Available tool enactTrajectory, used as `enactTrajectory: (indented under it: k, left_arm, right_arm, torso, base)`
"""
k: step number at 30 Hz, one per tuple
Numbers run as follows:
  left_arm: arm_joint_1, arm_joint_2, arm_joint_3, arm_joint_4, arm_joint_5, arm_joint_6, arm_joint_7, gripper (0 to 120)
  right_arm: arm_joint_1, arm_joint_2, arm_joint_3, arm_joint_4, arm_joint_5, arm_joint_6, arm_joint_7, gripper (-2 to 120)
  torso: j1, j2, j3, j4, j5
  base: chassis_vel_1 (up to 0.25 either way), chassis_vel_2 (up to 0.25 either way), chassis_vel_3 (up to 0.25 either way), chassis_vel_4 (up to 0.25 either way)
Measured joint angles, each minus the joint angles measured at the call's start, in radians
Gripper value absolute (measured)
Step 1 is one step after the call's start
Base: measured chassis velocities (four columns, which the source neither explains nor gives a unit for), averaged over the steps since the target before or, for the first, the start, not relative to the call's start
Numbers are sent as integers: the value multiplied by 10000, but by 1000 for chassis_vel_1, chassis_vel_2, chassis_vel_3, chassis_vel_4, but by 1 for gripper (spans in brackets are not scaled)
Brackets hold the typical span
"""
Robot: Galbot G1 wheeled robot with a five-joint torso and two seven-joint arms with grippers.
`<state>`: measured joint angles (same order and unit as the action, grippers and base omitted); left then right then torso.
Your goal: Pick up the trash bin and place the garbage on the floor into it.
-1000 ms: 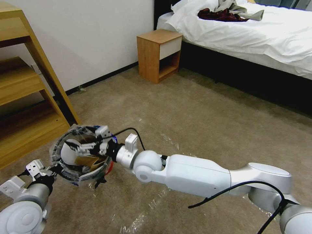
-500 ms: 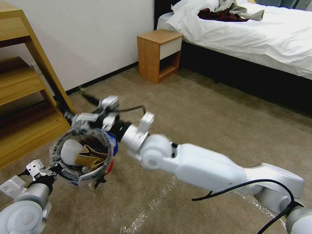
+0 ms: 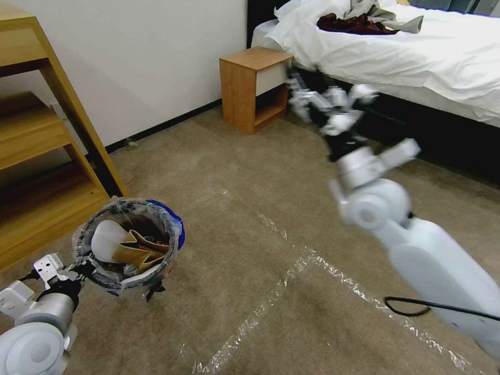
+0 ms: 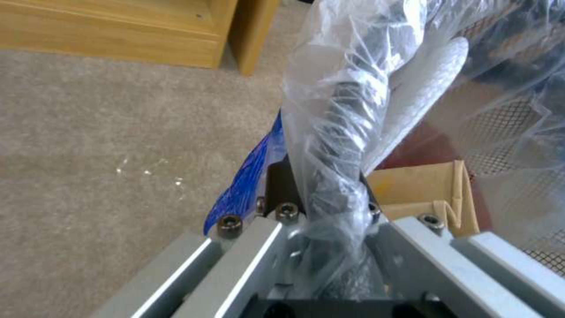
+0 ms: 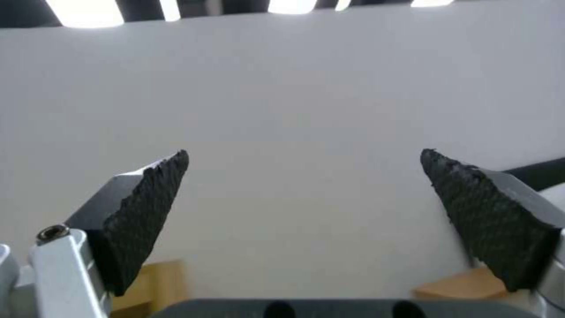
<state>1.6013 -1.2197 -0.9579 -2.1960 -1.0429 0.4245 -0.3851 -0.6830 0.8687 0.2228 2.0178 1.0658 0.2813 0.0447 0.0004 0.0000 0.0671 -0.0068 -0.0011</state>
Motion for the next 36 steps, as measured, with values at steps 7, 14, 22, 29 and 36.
enactTrajectory:
  k: [7, 14, 22, 29, 36]
  left_arm:
    - [247, -149, -167, -313, 47, -28, -44, 1]
    - [334, -144, -141, -470, 8, 48, -82, 1]
    - [366, -68, -98, -474, -3, 56, -76, 1]
    - [402, -71, -104, -518, -154, 132, -84, 1]
    - [443, -85, -97, -556, -137, 142, -89, 1]
  right_arm:
    - [-1866, 398, 1952, 338, -783, 42, 61, 100]
    - [-3670, 593, 2857, 426, -1984, 247, 175, 100]
    - [-5523, 1223, 3113, 96, -4453, 807, 223, 100]
    - [-6254, 2033, 3047, -306, -5569, 1062, 233, 99]
    - [-6519, 2397, 2956, -203, -5891, 1059, 325, 99]
  torso:
    - [-1, 0, 0, 7, 0]
    - [-1, 0, -1, 6, -1]
    - [-1, 1, -1, 6, -3]
    - [-1, 0, 0, 5, -3]
    - [-1, 0, 1, 7, -3]
  base:
    - [0, 0, 0, 0]
    - [0, 0, 0, 0]
    - [0, 0, 0, 0]
    - [0, 0, 0, 0]
    - [0, 0, 0, 0]
